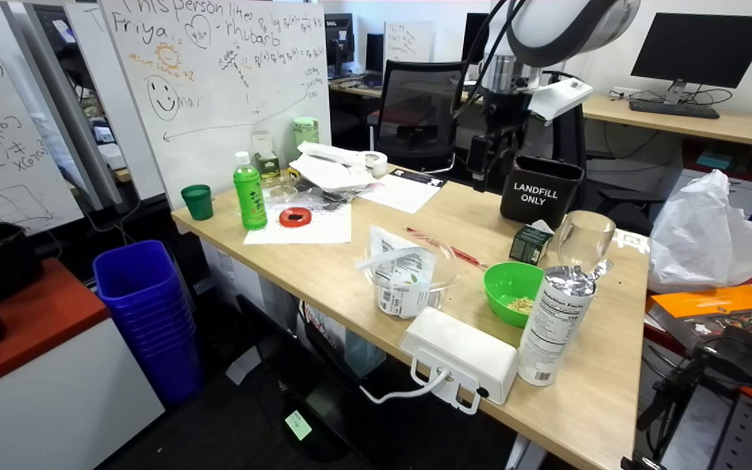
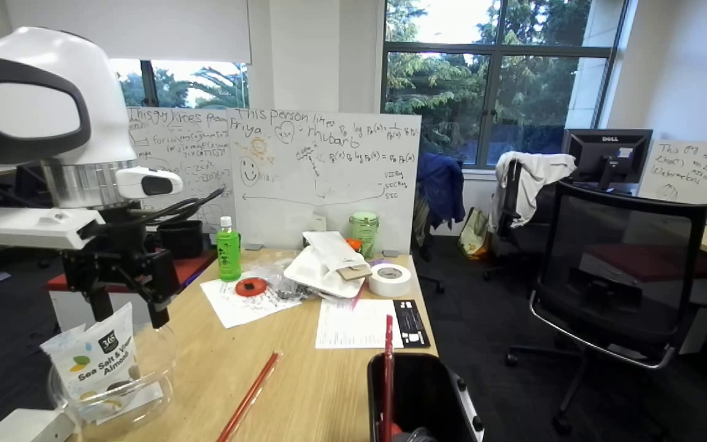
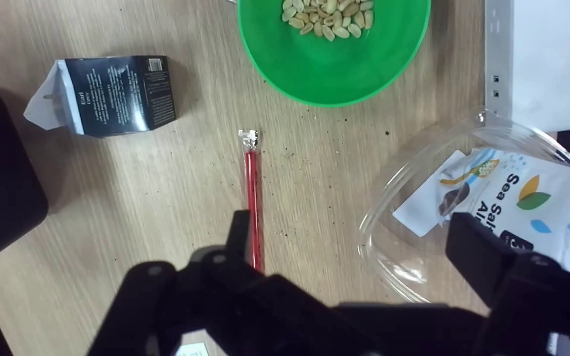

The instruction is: Take the straw from the table and put it in the black storage box

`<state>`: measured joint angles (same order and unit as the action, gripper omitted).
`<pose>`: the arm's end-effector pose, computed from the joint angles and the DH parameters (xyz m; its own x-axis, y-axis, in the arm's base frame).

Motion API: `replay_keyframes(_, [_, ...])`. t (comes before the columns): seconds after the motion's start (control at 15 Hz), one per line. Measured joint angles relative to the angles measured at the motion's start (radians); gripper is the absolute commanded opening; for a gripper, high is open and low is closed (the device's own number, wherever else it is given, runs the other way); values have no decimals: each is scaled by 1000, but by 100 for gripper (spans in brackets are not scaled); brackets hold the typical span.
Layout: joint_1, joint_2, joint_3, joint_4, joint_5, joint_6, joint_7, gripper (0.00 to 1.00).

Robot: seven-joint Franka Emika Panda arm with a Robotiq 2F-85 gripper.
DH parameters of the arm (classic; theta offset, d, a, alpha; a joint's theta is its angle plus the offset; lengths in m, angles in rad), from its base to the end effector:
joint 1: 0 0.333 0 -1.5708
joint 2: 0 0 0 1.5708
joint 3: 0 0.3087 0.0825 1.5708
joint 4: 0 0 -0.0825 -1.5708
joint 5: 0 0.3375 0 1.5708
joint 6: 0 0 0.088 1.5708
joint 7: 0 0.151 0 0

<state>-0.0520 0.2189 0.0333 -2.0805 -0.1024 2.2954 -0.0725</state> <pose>0.5417 -0.0159 0.3021 0.9927 0.1204 -0.0110 0.1209 -0.9903 0.0685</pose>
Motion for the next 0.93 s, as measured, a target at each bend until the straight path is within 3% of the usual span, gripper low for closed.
replay_keyframes(0.6, [1, 9, -9, 0, 1, 4, -10, 100])
replay_keyframes(0.93, [-7, 116, -27, 49, 14, 22, -102, 100])
